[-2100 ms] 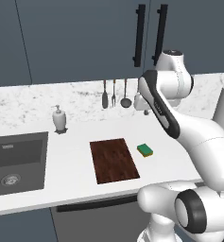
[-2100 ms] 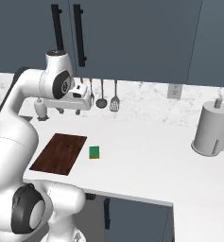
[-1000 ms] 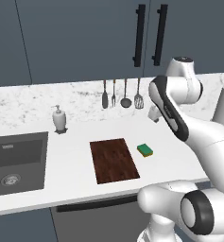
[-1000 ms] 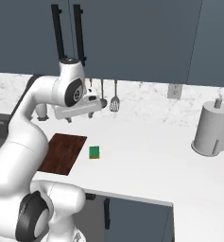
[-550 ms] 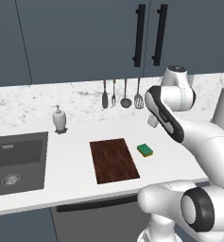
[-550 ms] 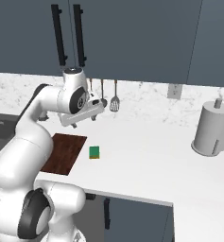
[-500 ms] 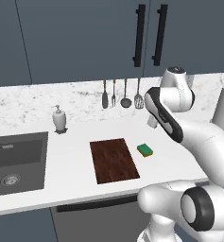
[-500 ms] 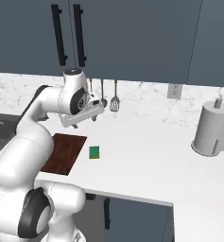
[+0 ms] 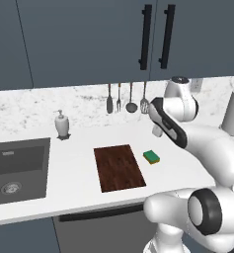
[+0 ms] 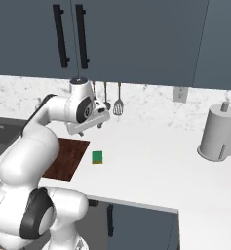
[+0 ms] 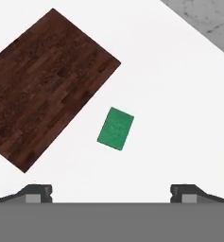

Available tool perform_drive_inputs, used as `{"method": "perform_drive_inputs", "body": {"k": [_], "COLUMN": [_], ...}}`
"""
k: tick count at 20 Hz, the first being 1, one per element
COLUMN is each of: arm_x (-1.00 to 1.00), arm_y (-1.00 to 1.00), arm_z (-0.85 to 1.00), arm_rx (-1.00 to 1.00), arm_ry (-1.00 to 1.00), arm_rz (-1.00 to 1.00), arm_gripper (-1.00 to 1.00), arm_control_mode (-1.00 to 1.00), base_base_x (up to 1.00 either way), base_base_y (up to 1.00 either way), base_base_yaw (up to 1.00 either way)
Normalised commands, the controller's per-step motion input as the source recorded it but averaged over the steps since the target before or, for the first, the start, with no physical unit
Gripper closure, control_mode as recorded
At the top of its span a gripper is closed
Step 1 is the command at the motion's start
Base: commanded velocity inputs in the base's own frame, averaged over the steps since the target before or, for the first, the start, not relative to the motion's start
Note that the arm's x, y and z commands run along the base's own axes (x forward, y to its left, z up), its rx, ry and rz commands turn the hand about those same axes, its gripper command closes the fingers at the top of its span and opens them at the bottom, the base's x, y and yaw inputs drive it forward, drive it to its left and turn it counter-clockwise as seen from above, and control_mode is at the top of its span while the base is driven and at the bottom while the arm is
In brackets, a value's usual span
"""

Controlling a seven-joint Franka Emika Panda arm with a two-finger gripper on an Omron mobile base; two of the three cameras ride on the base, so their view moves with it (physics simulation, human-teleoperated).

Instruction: Pick up the sponge from the counter and clean the cutting board by briefly scrubbing or pressing down on the cutting board. Once finished, release the sponge.

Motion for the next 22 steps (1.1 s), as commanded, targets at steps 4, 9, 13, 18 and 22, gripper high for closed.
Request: {"method": "perform_drive_inputs", "body": {"k": [4, 9, 13, 18, 22], "arm_x": [0.39, 0.41, 0.36, 0.17, 0.04], "arm_y": [0.00, 0.00, -0.01, 0.00, 0.00], "arm_z": [-0.27, -0.24, -0.26, -0.38, -0.42], "arm_rx": [0.04, 0.10, 0.05, 0.00, 0.00], "arm_ry": [0.02, 0.01, 0.00, 0.00, 0.01], "arm_rz": [-0.17, -0.16, -0.11, -0.02, 0.01], "arm_gripper": [-1.00, -1.00, -1.00, -1.00, -1.00], "arm_control_mode": [-1.00, -1.00, -1.00, -1.00, -1.00], "base_base_x": [0.00, 0.00, 0.00, 0.00, 0.00], "base_base_y": [0.00, 0.00, 0.00, 0.00, 0.00], "base_base_yaw": [0.00, 0.00, 0.00, 0.00, 0.00]}}
